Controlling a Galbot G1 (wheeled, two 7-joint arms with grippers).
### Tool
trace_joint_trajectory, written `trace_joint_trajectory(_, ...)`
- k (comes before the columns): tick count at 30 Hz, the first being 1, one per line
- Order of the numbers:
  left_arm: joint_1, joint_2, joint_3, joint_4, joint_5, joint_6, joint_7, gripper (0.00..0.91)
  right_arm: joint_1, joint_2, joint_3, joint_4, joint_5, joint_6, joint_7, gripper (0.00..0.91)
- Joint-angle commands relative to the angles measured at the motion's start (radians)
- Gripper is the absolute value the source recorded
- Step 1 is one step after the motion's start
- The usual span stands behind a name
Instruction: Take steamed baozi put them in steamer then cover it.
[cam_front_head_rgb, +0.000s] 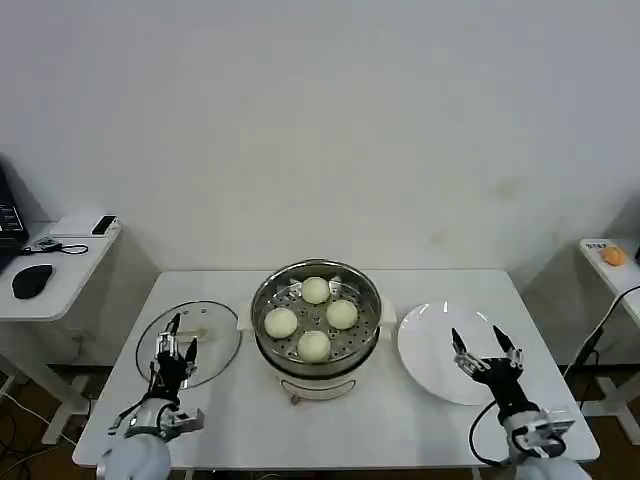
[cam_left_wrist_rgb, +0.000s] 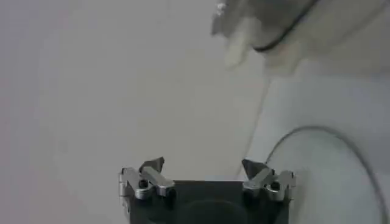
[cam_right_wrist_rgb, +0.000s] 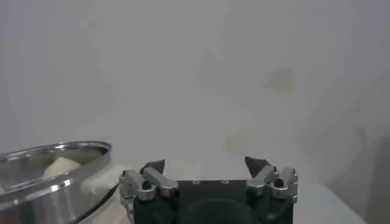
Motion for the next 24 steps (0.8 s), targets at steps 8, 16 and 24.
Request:
trace_joint_trajectory(8, -0.156, 0.027, 0.012, 0.267, 0.086, -0.02, -0.016, 0.907, -0.003, 0.037, -0.001, -0.01, -0.034, 0.005, -0.002, 0.907)
trace_joint_trajectory(16, -0.198, 0.026, 0.013, 0.327, 0.078, -0.031, -0.011, 0.907, -0.001, 0.045, -0.004, -0.023, -0.039, 0.01, -0.004, 0.907)
trace_joint_trajectory(24, -0.241, 0.025, 0.016, 0.393, 0.078, -0.041, -0.026, 0.907, -0.015, 0.065, -0.01, -0.034, -0.056, 0.023, -0.005, 0.907)
